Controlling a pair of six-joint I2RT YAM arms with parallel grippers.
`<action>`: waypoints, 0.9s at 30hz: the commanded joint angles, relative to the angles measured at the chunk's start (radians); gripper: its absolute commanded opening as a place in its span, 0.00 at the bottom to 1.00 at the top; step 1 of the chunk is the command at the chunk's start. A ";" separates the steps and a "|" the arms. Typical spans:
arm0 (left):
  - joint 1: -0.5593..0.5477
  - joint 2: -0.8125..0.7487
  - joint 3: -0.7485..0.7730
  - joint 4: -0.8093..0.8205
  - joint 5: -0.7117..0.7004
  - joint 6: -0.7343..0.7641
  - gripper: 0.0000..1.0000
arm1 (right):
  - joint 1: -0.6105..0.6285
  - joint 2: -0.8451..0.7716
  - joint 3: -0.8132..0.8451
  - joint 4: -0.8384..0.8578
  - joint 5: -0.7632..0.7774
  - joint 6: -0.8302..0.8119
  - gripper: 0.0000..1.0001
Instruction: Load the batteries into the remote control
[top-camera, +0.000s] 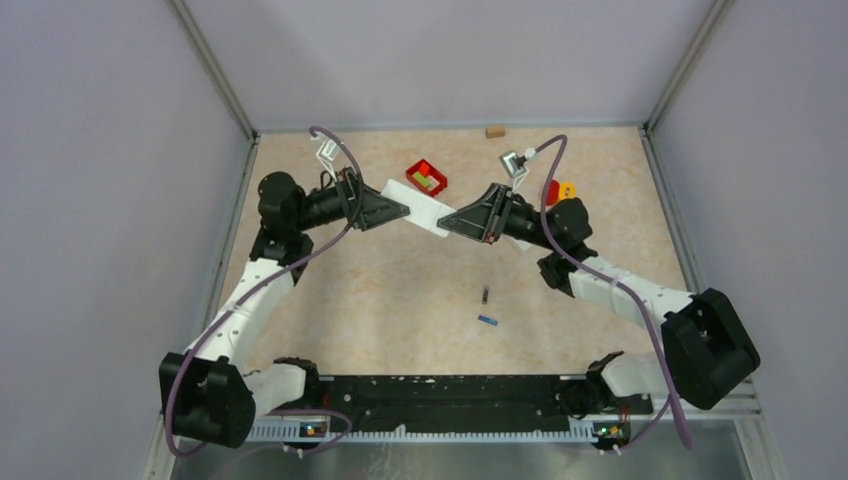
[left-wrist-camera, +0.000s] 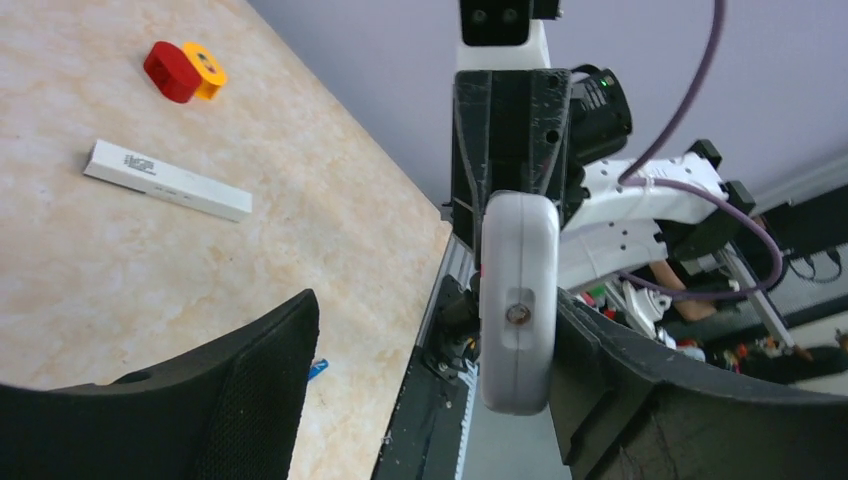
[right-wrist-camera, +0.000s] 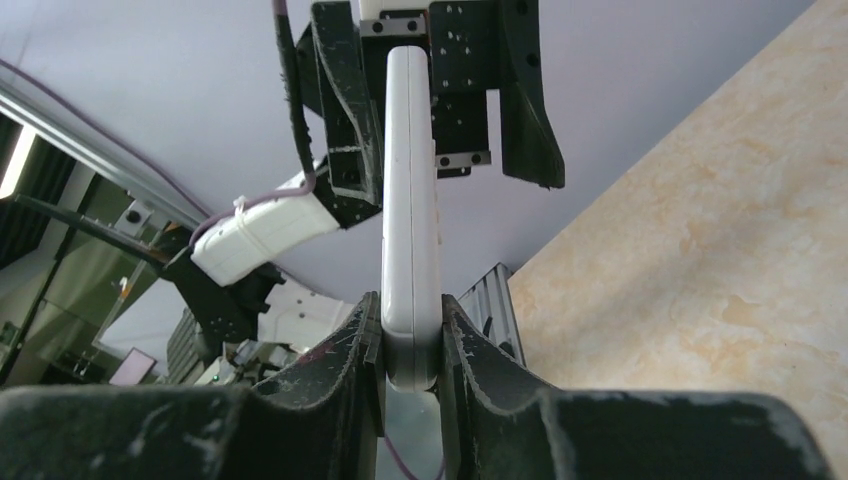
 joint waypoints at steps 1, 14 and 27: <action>-0.001 -0.038 -0.106 0.294 -0.197 -0.215 0.79 | 0.045 0.012 0.063 0.079 0.097 0.003 0.00; -0.030 -0.008 -0.215 0.685 -0.226 -0.524 0.45 | 0.089 0.122 0.128 0.044 0.189 0.074 0.00; -0.038 -0.010 -0.227 0.740 -0.240 -0.507 0.00 | 0.096 0.107 0.129 -0.067 0.244 0.055 0.49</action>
